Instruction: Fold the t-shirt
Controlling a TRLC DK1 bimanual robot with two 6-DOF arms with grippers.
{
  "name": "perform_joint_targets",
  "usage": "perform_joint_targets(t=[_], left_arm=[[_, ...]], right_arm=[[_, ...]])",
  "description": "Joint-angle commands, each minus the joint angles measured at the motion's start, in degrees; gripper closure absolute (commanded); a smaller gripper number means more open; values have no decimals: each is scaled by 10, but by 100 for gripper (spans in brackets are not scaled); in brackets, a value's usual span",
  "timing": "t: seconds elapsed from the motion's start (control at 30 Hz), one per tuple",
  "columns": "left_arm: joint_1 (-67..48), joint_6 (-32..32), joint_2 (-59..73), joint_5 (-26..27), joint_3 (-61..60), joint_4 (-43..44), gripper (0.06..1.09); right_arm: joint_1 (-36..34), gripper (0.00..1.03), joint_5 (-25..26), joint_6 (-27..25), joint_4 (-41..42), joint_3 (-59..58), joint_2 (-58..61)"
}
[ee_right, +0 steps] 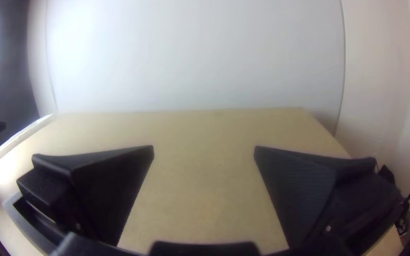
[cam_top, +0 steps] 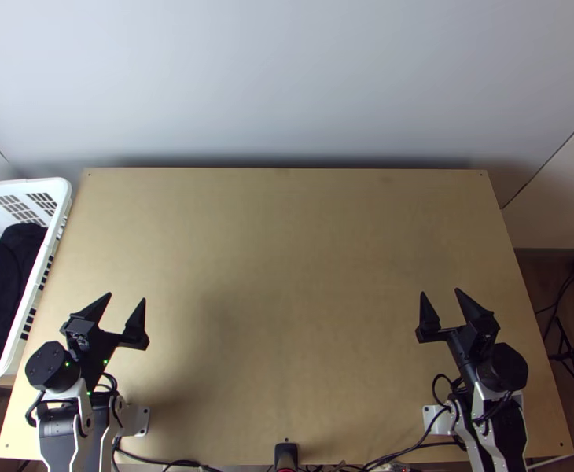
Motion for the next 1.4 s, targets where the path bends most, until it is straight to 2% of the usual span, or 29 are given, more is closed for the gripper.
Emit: perform_joint_targets(t=[0.0, 0.13, 0.97, 1.07, 1.2, 1.37], left_arm=[[0, 0, 0, 2, 1, -4, 10], [-15, -6, 0, 1, 12, -70, 10], [-14, 0, 0, -2, 12, -71, 10], [-7, 10, 0, -3, 12, -71, 10], [32, 13, 0, -24, 12, -77, 10], [23, 0, 0, -24, 12, -73, 10]], right_arm=[[0, 4, 0, 0, 0, 0, 0], [0, 4, 0, 0, 0, 0, 0], [13, 4, 5, 6, 8, 1, 0], [-9, 4, 36, 2, 25, 3, -1], [-53, 4, 35, 6, 23, 2, 0], [-57, 5, 36, 39, -5, -1, 6]])
